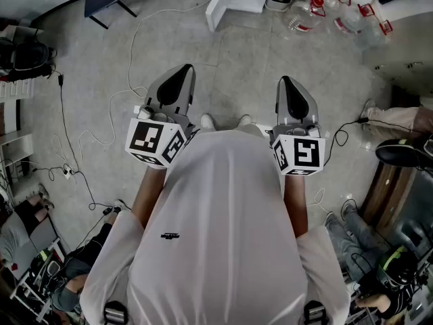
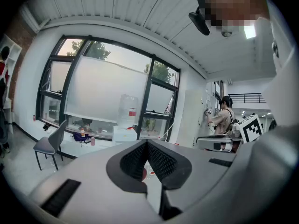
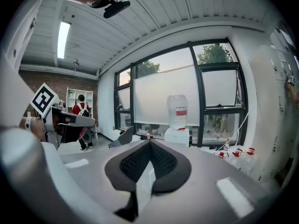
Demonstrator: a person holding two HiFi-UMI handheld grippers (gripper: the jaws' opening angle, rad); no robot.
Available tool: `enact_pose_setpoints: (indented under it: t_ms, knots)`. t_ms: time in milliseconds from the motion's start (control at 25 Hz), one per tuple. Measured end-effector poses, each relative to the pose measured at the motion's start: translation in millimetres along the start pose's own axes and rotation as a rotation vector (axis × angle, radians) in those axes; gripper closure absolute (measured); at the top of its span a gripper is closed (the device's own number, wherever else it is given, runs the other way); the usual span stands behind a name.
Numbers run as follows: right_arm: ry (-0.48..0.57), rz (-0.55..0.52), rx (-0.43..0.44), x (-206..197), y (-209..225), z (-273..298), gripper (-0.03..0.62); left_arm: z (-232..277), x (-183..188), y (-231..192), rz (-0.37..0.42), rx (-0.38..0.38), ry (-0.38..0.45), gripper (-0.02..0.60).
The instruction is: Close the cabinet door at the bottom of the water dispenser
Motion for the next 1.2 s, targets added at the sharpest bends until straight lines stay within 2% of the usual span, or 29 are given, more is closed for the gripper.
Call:
enact_pose_setpoints:
  t_ms: [320,520,760,1000,1200]
  knots:
    - [0.003,0.014,0.007,0,23,-17,0.591,7,2,34,0.019,-0.007,-0.002,0.58]
    - [0.035,0.133,0.061,-7,43,-27,0.589,8,0,49,0.013,0.038,0.008,0.58]
    - [0.065,0.081,0.085,-14,65,-39,0.585,12,-3,66,0.01,0.109,0.03,0.58]
    - [0.026,0.071,0.144,-19,80,-56,0.585,11,-12,88,0.014,0.114,-0.007,0.58]
    - [0.021,0.066,0.132,-21,94,-38,0.585,29,-6,75,0.017,0.139,-0.014,0.58]
Point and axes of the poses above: the fingertips, and each gripper's own axes: z forward along the fingers, y to its right, x out of its top, the point moved 9 cm from there along -z, backward along the fingers, and after that the axes turned 15 degrees about x, right-handed, at the moved point
